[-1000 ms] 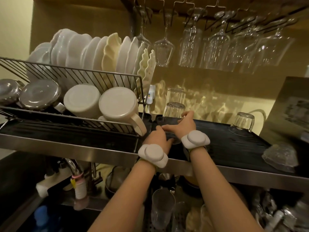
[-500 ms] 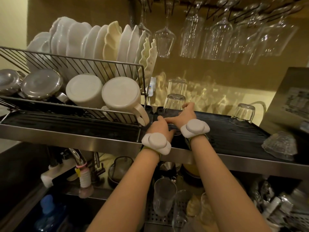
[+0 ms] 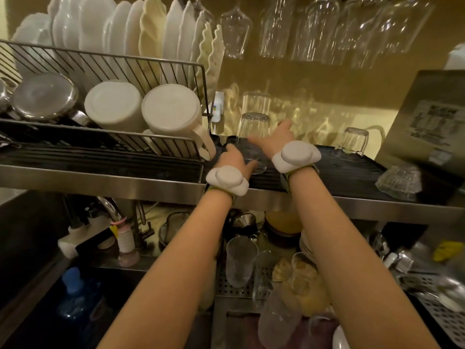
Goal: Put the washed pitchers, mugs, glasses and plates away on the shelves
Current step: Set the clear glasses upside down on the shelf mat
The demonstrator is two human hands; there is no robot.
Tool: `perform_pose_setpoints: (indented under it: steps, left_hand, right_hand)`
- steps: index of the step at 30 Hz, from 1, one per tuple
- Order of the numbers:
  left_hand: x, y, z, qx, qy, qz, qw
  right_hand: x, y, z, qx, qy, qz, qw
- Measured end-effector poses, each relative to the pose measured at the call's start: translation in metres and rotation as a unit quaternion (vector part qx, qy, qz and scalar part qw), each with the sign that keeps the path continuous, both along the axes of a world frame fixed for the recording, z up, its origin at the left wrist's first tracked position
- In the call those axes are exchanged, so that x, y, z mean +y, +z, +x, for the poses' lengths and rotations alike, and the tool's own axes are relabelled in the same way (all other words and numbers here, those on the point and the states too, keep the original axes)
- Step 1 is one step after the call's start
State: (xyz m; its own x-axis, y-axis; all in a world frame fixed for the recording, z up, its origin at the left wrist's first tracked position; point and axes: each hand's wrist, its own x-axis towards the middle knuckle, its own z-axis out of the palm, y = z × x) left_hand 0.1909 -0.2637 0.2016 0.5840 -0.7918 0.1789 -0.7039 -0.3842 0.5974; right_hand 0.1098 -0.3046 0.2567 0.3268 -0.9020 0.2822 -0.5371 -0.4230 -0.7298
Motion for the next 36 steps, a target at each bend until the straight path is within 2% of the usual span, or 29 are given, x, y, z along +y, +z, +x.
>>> perform_pose_setpoints:
  steps: [2, 7, 11, 16, 22, 27, 30, 36]
  left_hand:
    - [0.002, 0.002, 0.0, -0.001, 0.025, -0.044, 0.999]
    - [0.013, -0.002, -0.013, -0.07, 0.064, -0.186, 0.978]
    - [0.02, -0.014, -0.023, -0.131, 0.073, -0.231, 0.961]
    - [0.036, -0.046, -0.041, -0.205, 0.108, -0.231, 0.945]
    - [0.067, -0.095, -0.084, -0.195, 0.078, -0.22, 0.953]
    - [0.086, -0.126, -0.118, -0.081, 0.085, -0.171, 0.978]
    - [0.098, -0.15, -0.141, -0.001, 0.107, -0.149, 0.983]
    - [0.119, -0.198, -0.172, -0.018, 0.139, -0.094, 0.986]
  right_hand:
    - [-0.001, 0.002, -0.003, -0.029, -0.003, -0.022, 0.999]
    - [0.019, -0.016, -0.028, -0.147, 0.002, -0.109, 0.983]
    - [0.032, -0.038, -0.042, -0.202, 0.005, -0.141, 0.969]
    - [0.042, -0.074, -0.075, -0.255, 0.003, -0.165, 0.953]
    - [0.047, -0.117, -0.121, -0.278, 0.001, -0.13, 0.952]
    - [0.048, -0.146, -0.152, -0.222, -0.018, -0.052, 0.973]
    - [0.052, -0.16, -0.171, -0.219, -0.03, -0.013, 0.975]
    - [0.063, -0.186, -0.206, -0.196, -0.04, 0.042, 0.979]
